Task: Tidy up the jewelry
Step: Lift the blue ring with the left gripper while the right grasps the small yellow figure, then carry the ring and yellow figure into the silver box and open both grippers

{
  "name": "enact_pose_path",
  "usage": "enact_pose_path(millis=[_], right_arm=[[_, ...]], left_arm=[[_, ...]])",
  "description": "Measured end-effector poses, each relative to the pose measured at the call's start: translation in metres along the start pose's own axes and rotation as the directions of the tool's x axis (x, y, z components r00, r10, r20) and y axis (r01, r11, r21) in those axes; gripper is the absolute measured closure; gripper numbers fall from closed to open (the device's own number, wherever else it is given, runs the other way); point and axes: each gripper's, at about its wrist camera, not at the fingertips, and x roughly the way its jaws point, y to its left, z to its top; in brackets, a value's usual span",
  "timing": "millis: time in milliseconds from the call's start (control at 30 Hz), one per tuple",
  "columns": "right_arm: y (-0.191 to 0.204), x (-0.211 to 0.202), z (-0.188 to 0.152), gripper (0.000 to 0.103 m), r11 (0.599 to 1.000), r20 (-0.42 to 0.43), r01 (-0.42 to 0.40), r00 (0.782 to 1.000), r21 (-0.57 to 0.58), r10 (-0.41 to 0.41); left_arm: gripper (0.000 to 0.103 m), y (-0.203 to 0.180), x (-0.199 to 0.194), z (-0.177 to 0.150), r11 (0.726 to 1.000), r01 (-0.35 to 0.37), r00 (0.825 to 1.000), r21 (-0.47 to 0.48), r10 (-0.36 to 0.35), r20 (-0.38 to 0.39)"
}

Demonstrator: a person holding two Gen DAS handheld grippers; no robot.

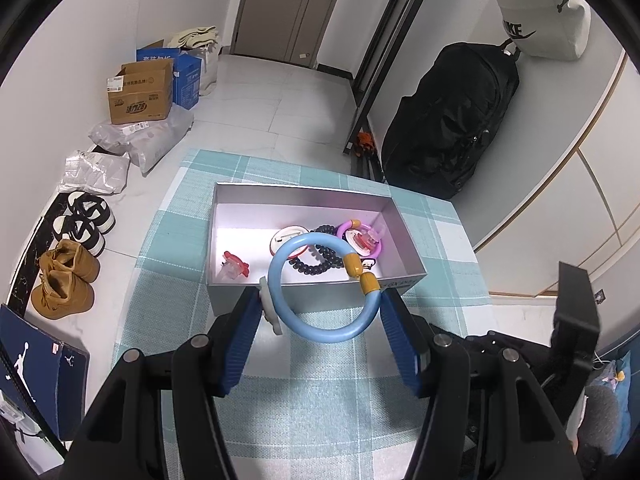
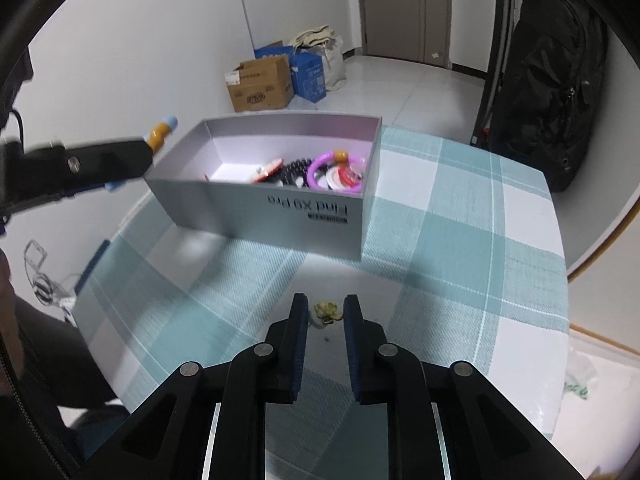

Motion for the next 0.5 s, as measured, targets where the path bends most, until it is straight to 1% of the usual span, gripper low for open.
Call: enact_pose_path(millis=[300,500], right_arm=[[-0.003,-0.014,0.023,0.086,0.995,0.079,-0.077,0.994,0.069,0.071],[0.0,-0.02,0.036,0.086,0.991,0.107,-0.1,0.99,0.092,0.09]], left_arm=[[0.047,0.001,0.004,0.004,1.0,0.0,1.0,-0.01,0.0,0.0],[0.047,-0.001,0.004,0.009,1.0,0.002,1.0,-0.01,-0.002,0.008]])
